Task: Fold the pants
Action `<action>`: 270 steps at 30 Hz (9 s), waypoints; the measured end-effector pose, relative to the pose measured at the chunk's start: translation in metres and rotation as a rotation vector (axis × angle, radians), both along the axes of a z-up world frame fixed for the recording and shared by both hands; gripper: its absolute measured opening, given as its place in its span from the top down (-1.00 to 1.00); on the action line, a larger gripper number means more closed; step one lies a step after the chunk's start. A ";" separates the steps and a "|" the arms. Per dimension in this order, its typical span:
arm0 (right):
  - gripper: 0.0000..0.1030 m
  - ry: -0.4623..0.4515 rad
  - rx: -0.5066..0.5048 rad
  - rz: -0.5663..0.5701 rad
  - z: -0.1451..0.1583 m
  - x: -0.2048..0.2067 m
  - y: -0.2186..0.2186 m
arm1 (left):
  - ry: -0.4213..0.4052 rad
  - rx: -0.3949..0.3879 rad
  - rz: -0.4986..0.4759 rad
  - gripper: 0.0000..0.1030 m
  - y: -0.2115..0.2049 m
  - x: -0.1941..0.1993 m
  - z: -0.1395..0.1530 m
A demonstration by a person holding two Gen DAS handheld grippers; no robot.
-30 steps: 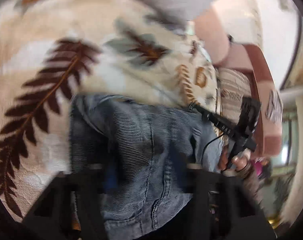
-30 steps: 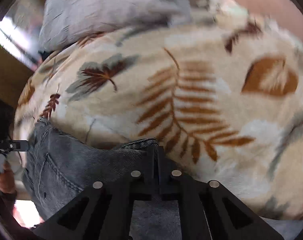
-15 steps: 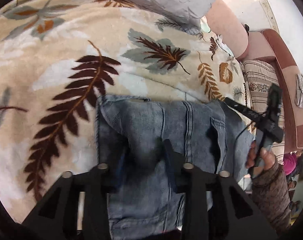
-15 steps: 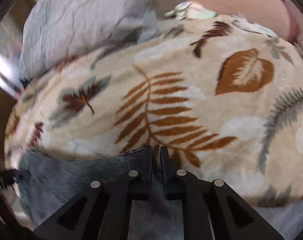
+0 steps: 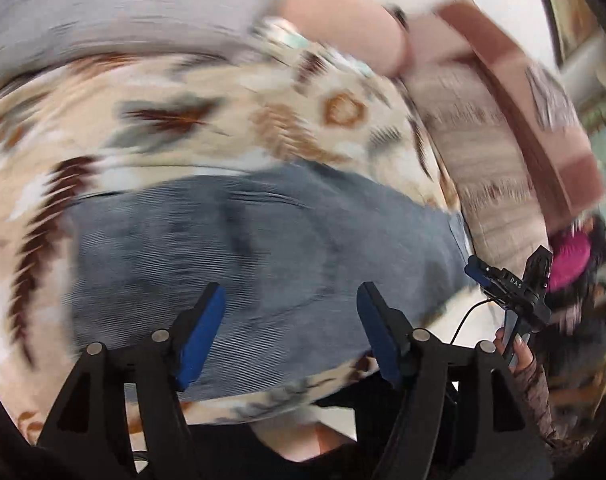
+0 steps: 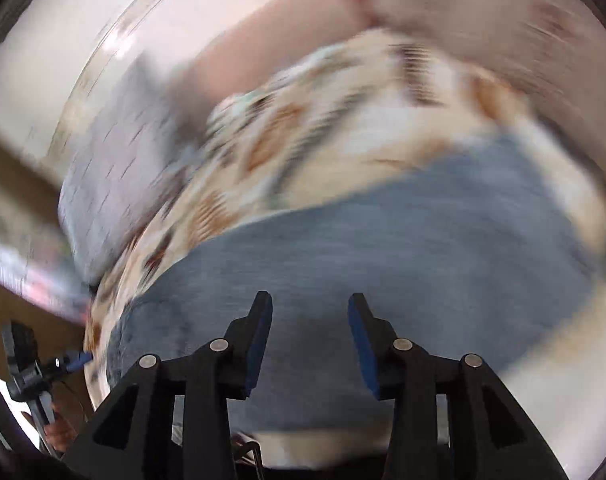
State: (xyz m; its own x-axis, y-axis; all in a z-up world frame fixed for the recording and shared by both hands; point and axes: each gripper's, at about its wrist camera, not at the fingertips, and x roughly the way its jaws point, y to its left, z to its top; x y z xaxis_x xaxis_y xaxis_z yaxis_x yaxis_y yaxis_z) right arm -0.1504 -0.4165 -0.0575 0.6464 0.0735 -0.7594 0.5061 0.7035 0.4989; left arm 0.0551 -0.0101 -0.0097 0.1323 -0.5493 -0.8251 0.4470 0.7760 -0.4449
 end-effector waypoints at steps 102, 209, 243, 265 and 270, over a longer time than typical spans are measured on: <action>-0.38 -0.112 -0.080 0.275 0.019 0.046 0.028 | 0.234 -0.073 -0.027 -0.19 -0.156 0.040 -0.069; -0.16 -0.012 -0.495 0.952 0.007 0.112 0.377 | 0.177 0.002 0.466 -0.26 0.158 0.038 -0.055; 0.57 -0.080 -1.233 0.992 -0.049 0.104 0.531 | 0.227 -0.074 0.116 0.63 0.101 0.122 -0.067; 0.59 -0.103 -0.257 0.402 0.017 0.052 0.231 | 0.118 -0.028 -0.201 0.63 -0.156 0.056 0.006; 0.53 -0.063 -0.054 0.323 -0.018 0.039 0.182 | 0.119 0.111 -0.237 0.63 -0.208 0.044 -0.027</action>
